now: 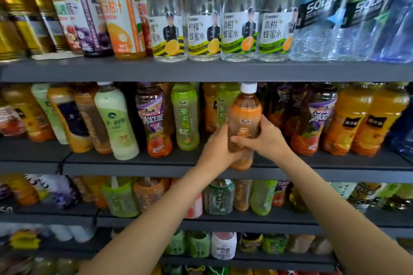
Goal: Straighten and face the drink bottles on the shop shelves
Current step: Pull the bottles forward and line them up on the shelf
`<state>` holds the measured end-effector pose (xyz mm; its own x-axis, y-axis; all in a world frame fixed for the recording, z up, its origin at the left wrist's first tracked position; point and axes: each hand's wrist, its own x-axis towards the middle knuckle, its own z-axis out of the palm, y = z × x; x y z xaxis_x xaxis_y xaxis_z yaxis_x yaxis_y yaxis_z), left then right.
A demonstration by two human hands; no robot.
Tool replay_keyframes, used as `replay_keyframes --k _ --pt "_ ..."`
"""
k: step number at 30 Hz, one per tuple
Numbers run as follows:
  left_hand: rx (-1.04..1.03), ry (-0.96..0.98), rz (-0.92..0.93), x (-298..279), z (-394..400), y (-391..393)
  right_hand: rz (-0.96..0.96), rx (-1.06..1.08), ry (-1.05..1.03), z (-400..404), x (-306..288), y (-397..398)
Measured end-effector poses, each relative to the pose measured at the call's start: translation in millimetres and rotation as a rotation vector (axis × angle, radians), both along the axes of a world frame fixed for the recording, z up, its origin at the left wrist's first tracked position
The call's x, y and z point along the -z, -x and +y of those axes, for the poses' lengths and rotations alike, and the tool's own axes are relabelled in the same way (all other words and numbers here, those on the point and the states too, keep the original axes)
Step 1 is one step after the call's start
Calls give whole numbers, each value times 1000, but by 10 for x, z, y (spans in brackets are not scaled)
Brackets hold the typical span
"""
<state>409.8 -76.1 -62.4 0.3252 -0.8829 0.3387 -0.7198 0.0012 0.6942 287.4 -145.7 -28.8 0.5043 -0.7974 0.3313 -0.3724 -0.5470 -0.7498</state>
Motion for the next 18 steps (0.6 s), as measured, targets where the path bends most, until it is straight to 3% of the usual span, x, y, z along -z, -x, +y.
replay_keyframes --k 3,5,8,11,14,18 --pt "-197 209 -154 -33 244 -231 -24 36 -13 6 28 -80" --pt "-432 401 -78 -83 430 -440 -13 72 13 13 25 -134" --pt "-664 496 65 -129 583 -774 1 61 23 56 17 -244" --pt "-744 427 152 -134 618 -1014 0 15 19 170 18 -409" --pt "-680 223 221 -141 594 -1197 -2 -19 42 335 17 -606" --pt "-566 35 150 -176 630 -1385 8 -43 72 522 14 -900"
